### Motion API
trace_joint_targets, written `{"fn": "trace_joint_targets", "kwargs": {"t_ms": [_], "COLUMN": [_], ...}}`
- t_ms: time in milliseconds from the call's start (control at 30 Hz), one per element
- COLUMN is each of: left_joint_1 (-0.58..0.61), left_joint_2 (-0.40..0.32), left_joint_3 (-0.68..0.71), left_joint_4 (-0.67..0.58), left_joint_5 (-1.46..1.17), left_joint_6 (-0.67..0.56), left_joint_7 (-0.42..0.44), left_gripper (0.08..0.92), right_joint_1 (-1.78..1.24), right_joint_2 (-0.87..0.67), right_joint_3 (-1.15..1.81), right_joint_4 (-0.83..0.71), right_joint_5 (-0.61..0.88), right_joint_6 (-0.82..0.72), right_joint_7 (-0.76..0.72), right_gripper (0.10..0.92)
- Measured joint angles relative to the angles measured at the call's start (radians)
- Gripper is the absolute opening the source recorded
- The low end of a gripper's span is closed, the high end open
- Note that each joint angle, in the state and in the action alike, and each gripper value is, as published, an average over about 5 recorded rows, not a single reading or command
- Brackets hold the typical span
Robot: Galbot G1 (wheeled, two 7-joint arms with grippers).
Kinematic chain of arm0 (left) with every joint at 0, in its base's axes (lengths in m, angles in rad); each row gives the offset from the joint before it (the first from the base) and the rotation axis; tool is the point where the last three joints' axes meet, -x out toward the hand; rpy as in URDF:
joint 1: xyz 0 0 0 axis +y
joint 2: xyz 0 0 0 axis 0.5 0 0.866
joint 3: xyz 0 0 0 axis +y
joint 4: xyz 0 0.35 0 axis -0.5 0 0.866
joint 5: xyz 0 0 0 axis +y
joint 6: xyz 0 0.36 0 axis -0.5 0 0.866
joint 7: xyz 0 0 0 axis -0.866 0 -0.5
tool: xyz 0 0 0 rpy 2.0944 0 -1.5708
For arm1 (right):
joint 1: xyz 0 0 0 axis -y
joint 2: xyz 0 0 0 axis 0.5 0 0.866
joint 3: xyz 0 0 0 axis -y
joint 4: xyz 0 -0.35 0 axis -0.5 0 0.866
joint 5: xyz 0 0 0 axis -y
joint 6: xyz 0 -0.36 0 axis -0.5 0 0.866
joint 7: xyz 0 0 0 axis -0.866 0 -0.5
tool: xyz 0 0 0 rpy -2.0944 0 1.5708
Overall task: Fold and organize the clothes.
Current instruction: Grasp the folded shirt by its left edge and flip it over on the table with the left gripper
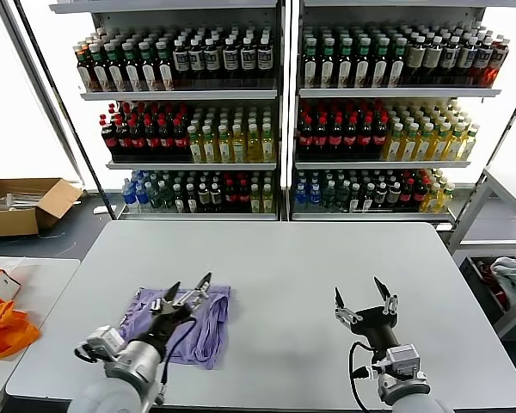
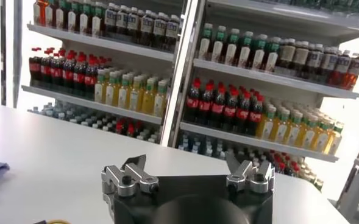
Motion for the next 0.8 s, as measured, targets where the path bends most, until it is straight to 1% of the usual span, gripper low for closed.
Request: {"fn": "trace_joint_targets", "kwargs": {"t_ms": [133, 233, 500, 800], "left_joint_1": [0.008, 0.011, 0.011, 0.01], "left_joint_2": [0.036, 0.049, 0.069, 0.081], "left_joint_3": [-0.062, -0.09, -0.125, -0.15], "left_joint_4": [0.019, 0.041, 0.127, 0.222], "left_joint_5": [0.102, 0.168, 0.27, 0.304], "left_joint_6": [-0.003, -0.009, -0.028, -0.034], "left_joint_7": [0.019, 0.035, 0.079, 0.113], "left_gripper": [0.823, 0.822, 0.823, 0.823], "right_joint_1": [0.005, 0.006, -0.001, -0.014], "right_joint_2": [-0.002, -0.003, -0.007, -0.006], "right_joint_3": [-0.006, -0.007, 0.002, 0.011], "right_joint_4": [-0.011, -0.015, -0.015, -0.002], "right_joint_5": [0.004, 0.006, 0.01, 0.006], "right_joint_6": [0.006, 0.008, 0.012, 0.01], "right_joint_7": [0.0, 0.0, 0.003, 0.004], "right_gripper": [0.823, 0.823, 0.823, 0.823]}}
